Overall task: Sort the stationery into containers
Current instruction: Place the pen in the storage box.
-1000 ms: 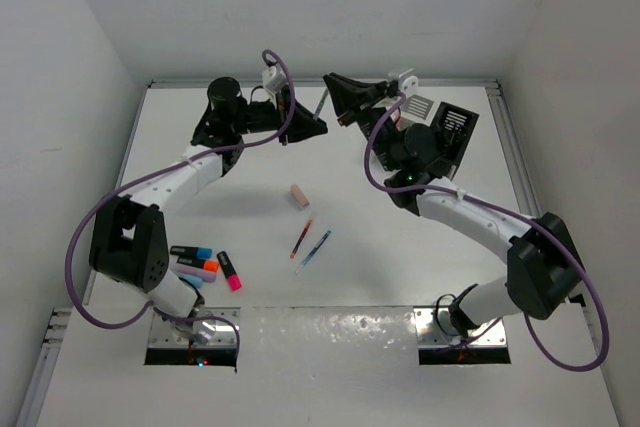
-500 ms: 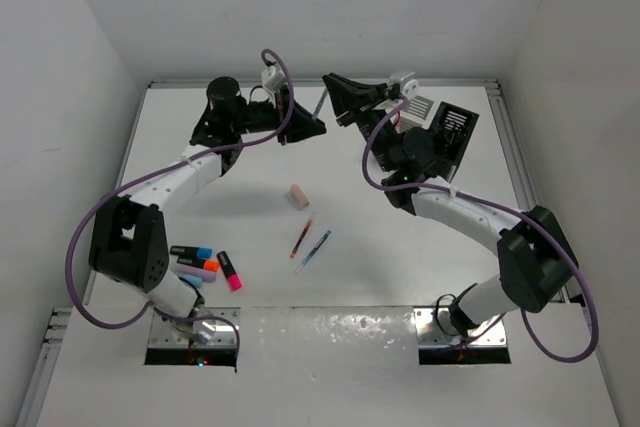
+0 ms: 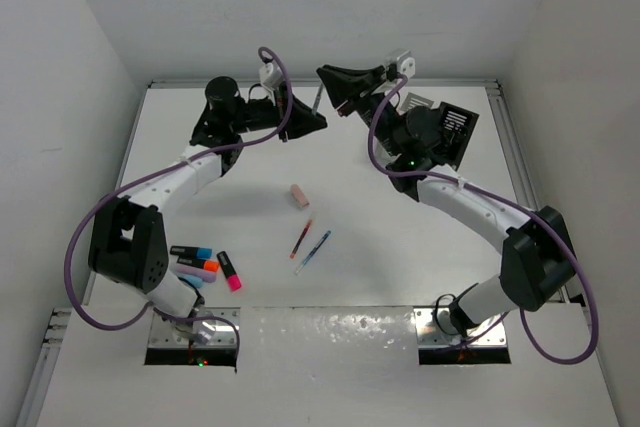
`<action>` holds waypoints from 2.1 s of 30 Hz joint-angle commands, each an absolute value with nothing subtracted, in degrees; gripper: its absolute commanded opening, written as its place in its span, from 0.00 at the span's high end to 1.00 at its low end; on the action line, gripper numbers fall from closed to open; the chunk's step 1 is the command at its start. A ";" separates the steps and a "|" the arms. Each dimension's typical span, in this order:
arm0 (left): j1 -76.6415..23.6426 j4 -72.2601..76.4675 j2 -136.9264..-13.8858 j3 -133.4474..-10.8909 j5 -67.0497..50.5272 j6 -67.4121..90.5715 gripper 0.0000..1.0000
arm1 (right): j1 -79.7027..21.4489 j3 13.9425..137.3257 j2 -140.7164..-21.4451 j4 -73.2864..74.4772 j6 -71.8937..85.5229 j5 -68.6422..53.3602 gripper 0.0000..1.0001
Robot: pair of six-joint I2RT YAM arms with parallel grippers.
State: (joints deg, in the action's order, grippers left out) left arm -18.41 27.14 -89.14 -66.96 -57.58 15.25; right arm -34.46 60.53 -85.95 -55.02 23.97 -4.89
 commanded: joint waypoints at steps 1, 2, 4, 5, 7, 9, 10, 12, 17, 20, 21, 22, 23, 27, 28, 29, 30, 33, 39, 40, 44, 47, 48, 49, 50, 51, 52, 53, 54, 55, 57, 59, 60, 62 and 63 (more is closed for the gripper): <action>-18.46 35.25 -84.90 -69.61 -51.24 15.91 1.00 | -35.95 60.20 -87.28 -40.97 21.37 -14.94 0.75; -18.37 34.98 -84.90 -69.44 -51.33 15.56 1.00 | -35.77 60.29 -87.10 -40.17 21.36 -14.94 0.69; -18.28 33.58 -84.99 -69.43 -51.77 14.68 1.00 | -35.51 60.29 -86.75 -39.99 21.09 -15.03 0.61; -18.11 32.97 -84.99 -69.52 -51.94 14.07 1.00 | -35.07 60.21 -86.40 -39.99 21.09 -15.12 0.58; -18.11 32.09 -84.82 -69.17 -52.29 13.89 1.00 | -34.81 60.12 -86.13 -39.99 21.09 -14.94 0.57; -18.19 31.56 -84.81 -69.08 -52.56 13.62 1.00 | -34.28 59.77 -85.87 -40.51 21.53 -14.50 0.61; -18.19 31.47 -84.64 -68.91 -52.65 13.45 1.00 | -34.19 59.77 -85.78 -40.78 21.36 -14.41 0.62; -18.37 31.46 -84.73 -68.82 -52.65 13.45 1.00 | -34.01 60.03 -85.78 -41.13 21.53 -14.50 0.62; -19.33 29.71 -84.64 -68.20 -52.47 12.66 1.00 | -33.66 62.22 -86.04 -42.36 21.97 -15.03 0.60; -19.86 29.09 -84.73 -67.85 -52.30 12.39 1.00 | -33.75 65.64 -87.18 -44.81 23.20 -15.55 0.59; -19.86 28.74 -84.81 -67.85 -52.21 12.13 1.00 | -33.58 66.35 -87.54 -45.52 23.73 -15.82 0.58; -20.04 28.48 -84.64 -67.85 -52.12 11.52 1.00 | -33.57 67.05 -88.50 -45.96 24.77 -15.91 0.57; -20.04 28.04 -84.73 -67.85 -51.77 11.25 1.00 | -33.40 67.76 -88.94 -46.75 25.22 -16.08 0.56; -20.04 26.37 -84.11 -67.94 -51.15 9.58 1.00 | -32.87 69.52 -90.44 -47.11 26.36 -15.30 0.60; -20.04 26.28 -84.02 -67.94 -51.24 9.41 1.00 | -32.78 69.52 -90.61 -47.28 26.72 -15.21 0.65; -19.95 26.19 -83.94 -67.94 -51.24 9.32 1.00 | -32.70 69.52 -90.79 -47.46 26.89 -15.03 0.76; -19.86 26.19 -83.85 -67.94 -51.24 9.40 1.00 | -32.70 69.17 -90.88 -47.63 27.24 -14.94 0.83; -19.78 26.28 -83.93 -67.85 -51.07 9.05 1.00 | -32.35 68.21 -90.70 -47.99 27.51 -14.50 1.00; -18.81 27.15 -83.67 -66.63 -48.96 7.30 0.01 | -28.41 65.58 -89.04 -45.62 25.94 -13.36 1.00; -18.37 27.25 -83.50 -66.36 -48.61 6.95 0.00 | -27.43 65.13 -88.42 -44.40 24.88 -12.84 1.00; -16.00 23.49 -81.92 -64.78 -44.66 4.23 0.00 | -21.37 60.57 -85.26 -35.09 16.80 -5.29 1.00; -14.33 19.70 -81.21 -63.64 -40.97 0.36 0.00 | -16.10 59.59 -85.51 -31.56 12.40 -0.71 1.00; -14.07 17.69 -81.04 -63.28 -40.09 0.26 0.00 | -14.87 59.85 -86.21 -31.12 11.70 -0.53 1.00; -13.63 16.71 -80.86 -62.85 -37.82 -2.69 0.00 | -13.11 60.03 -87.96 -30.77 10.99 -0.27 1.00; -13.62 14.61 -80.60 -62.32 -36.31 -3.59 0.00 | -12.40 59.94 -88.94 -30.94 10.90 -0.18 1.00; -13.71 13.81 -80.42 -62.05 -32.73 -5.17 0.00 | -11.35 59.68 -89.90 -31.72 10.99 -0.09 1.00; -13.71 12.32 -80.16 -61.70 -30.96 -5.53 0.00 | -11.08 58.89 -91.57 -33.82 11.16 -0.09 1.00; -13.62 11.70 -79.98 -61.44 -29.20 -5.89 0.00 | -10.81 58.54 -92.36 -35.06 11.08 -0.09 1.00; -13.62 11.08 -79.63 -60.83 -27.79 -7.11 0.00 | -10.64 58.36 -93.07 -36.11 10.81 -0.09 1.00; -13.71 10.38 -79.45 -60.47 -25.69 -8.25 0.00 | -10.37 58.27 -94.73 -37.78 10.55 1.65 1.00; -13.71 8.44 -78.66 -59.68 -24.35 -10.36 0.00 | -10.02 58.62 -96.41 -38.84 10.28 2.11 1.00; -13.54 6.69 -78.05 -59.15 -23.38 -11.16 0.00 | -9.76 58.97 -98.51 -39.29 9.58 2.72 1.00; -13.19 6.51 -77.79 -58.54 -23.38 -11.16 0.00 | -9.84 58.71 -99.05 -39.64 9.41 3.16 1.00; -12.83 6.33 -77.34 -57.75 -23.38 -10.99 0.00 | -9.84 56.70 -100.27 -41.83 9.32 3.51 1.00; -12.48 6.42 -77.17 -57.48 -23.38 -10.81 0.00 | -10.02 55.99 -100.81 -42.71 9.14 3.69 1.00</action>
